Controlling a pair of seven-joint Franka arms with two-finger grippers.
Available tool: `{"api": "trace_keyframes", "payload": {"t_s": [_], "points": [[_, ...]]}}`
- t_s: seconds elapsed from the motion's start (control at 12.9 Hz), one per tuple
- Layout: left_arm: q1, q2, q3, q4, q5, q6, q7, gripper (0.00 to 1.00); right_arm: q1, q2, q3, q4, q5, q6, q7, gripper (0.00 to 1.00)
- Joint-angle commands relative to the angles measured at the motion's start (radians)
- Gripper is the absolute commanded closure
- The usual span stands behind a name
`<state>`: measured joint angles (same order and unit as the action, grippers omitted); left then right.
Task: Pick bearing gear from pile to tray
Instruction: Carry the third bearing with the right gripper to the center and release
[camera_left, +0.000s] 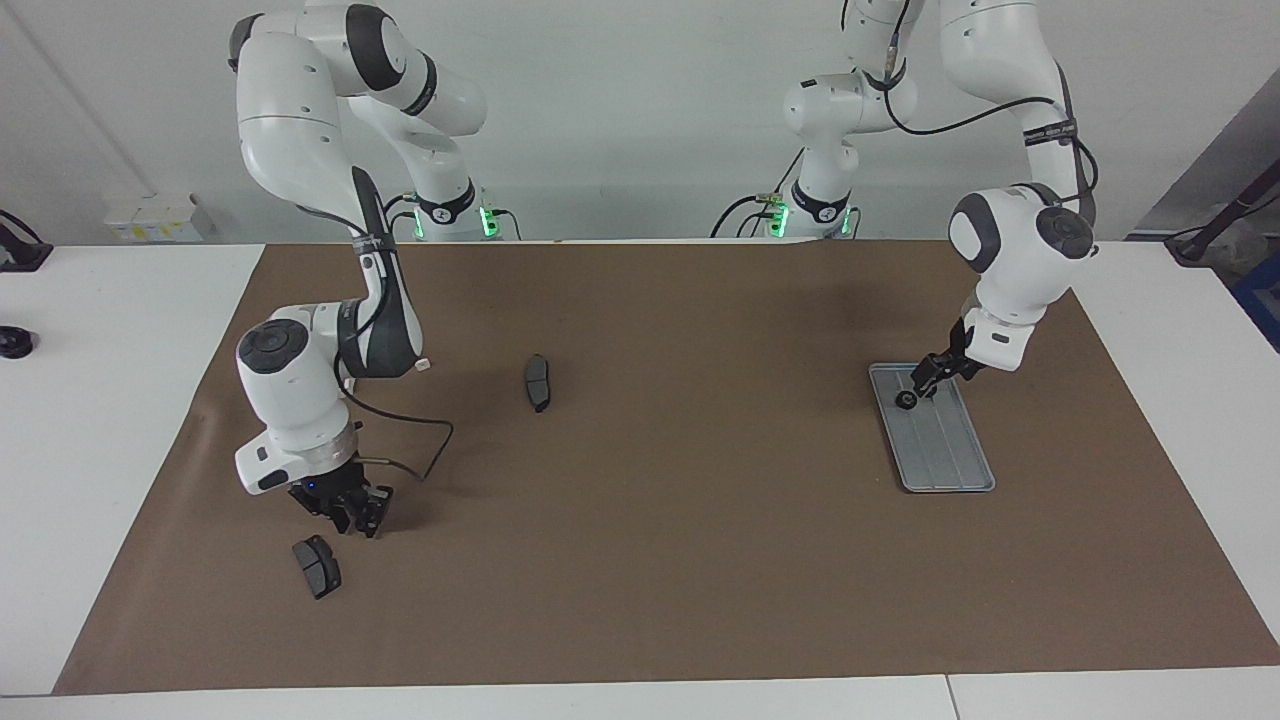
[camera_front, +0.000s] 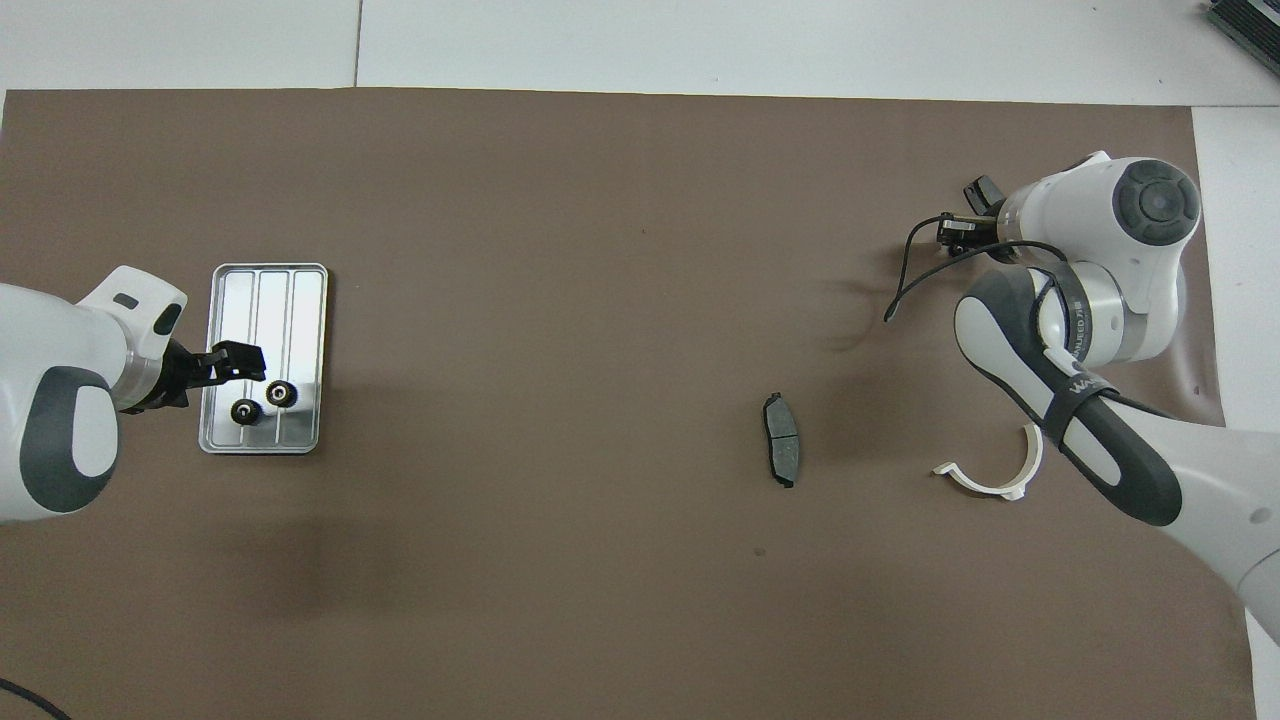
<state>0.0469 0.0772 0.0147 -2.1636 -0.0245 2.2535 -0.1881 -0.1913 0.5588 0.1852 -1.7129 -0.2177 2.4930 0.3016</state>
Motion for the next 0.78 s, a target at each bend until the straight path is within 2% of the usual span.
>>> {"api": "trace_keyframes", "payload": {"t_s": [0.0,0.23,0.39,0.54,0.7], "points": [[-0.016,-0.01,-0.004,0.132,-0.012,-0.154,0.019,0.0,-0.007,0.003,0.01,-0.016,0.014,0.029,-0.018,0.58],[-0.061,-0.016,-0.002,0.229,-0.012,-0.261,0.01,0.0,-0.007,0.003,0.01,-0.017,0.014,0.029,-0.018,0.64],[-0.065,-0.019,-0.007,0.284,-0.009,-0.328,0.015,0.0,-0.007,0.003,0.01,-0.017,0.014,0.026,-0.018,0.76],[-0.073,-0.031,-0.021,0.333,-0.006,-0.388,0.021,0.0,0.006,0.003,0.01,-0.017,0.014,0.021,-0.018,0.82],[-0.088,-0.051,-0.036,0.343,-0.006,-0.408,0.021,0.0,0.044,-0.008,0.011,-0.016,0.012,0.015,-0.019,0.86]]}}
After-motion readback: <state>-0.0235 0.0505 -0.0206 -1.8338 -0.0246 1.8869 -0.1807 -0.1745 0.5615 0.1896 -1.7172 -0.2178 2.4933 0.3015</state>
